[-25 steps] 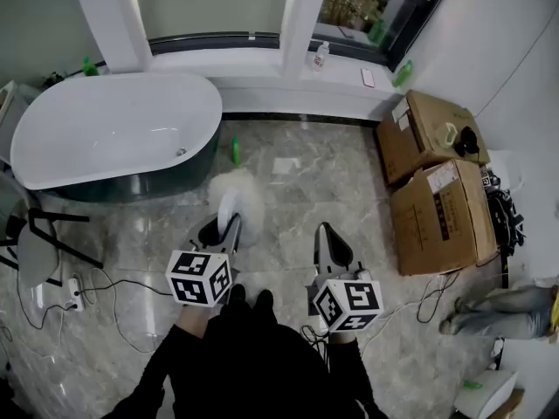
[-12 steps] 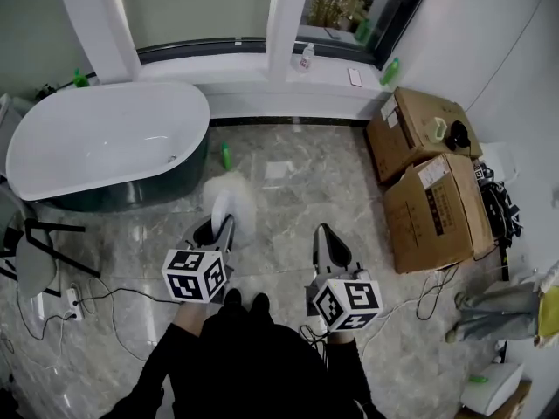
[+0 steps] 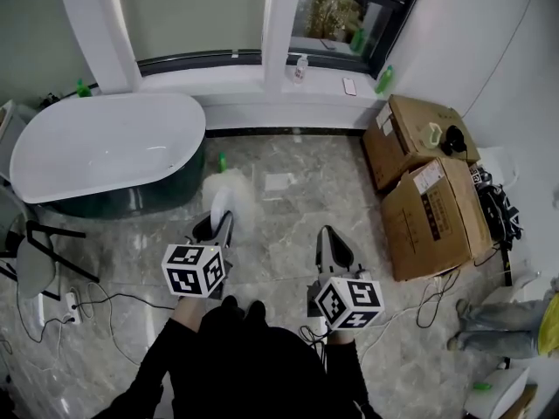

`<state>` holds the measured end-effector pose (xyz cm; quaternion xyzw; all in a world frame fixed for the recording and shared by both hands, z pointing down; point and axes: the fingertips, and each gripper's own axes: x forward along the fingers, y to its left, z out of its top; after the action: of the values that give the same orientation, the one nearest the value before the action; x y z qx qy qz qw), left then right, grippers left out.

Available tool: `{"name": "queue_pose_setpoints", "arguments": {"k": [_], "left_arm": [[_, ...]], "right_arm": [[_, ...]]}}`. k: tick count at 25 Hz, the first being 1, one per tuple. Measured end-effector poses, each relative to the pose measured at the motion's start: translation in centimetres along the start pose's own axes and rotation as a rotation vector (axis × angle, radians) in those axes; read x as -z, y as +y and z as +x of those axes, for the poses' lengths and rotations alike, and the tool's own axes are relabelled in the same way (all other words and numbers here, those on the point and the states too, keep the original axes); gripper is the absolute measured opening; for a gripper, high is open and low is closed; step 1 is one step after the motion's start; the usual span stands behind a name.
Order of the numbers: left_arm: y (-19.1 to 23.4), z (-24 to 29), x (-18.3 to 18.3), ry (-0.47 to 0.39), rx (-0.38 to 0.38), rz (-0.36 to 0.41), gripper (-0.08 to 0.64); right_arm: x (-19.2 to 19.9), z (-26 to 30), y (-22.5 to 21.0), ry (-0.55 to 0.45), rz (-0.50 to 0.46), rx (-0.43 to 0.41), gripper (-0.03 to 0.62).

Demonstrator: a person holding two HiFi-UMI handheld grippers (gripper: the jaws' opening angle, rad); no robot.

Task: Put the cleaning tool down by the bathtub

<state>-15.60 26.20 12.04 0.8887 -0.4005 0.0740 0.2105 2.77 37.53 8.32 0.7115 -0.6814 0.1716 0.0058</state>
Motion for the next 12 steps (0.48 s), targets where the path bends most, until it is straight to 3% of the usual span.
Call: {"name": "queue_pose_setpoints", "arguments": {"k": [12], "left_arm": [[-0.4,0.5,-1.3,-0.037,-0.056,0.005,0.094]], "right_arm": [[0.1,-0.9,-2.8,-0.003,0.035,0.000,-0.002]]}}
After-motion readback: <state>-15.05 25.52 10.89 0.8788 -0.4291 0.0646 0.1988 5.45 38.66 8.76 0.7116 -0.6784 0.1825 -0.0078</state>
